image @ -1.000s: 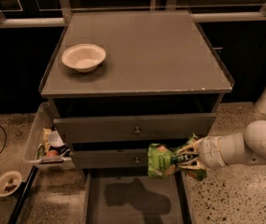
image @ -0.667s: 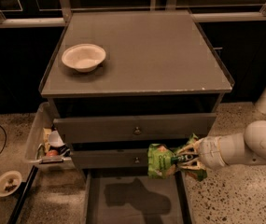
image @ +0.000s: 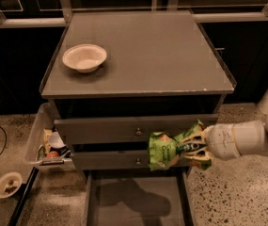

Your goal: Pick green rice chip bag from bottom drawer and place on counter

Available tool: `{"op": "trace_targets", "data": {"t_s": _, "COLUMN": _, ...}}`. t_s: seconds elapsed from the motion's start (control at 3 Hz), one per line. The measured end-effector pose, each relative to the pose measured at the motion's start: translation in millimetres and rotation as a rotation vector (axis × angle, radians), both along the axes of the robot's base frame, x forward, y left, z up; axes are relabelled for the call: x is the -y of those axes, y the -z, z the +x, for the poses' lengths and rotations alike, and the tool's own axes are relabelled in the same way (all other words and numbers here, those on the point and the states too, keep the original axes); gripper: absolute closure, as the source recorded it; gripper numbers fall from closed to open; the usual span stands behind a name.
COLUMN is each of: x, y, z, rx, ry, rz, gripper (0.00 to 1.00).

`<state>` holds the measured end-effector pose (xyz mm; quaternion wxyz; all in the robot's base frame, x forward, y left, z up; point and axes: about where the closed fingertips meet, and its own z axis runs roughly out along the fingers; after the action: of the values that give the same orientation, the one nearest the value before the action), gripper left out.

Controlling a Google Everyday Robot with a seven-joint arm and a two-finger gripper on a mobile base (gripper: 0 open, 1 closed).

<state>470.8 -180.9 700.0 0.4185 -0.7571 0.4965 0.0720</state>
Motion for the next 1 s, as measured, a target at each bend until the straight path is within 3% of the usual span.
{"op": "trace_targets", "data": {"t_s": 0.33, "x": 2, "y": -76, "z": 2, "rx": 0.096, "ry": -0.072, "rz": 0.033, "gripper": 1.0}}
{"op": "trace_targets", "data": {"t_s": 1.0, "x": 8, "y": -219, "z": 31, "rx": 0.208, "ry": -0.121, "rz": 0.092, "gripper": 1.0}}
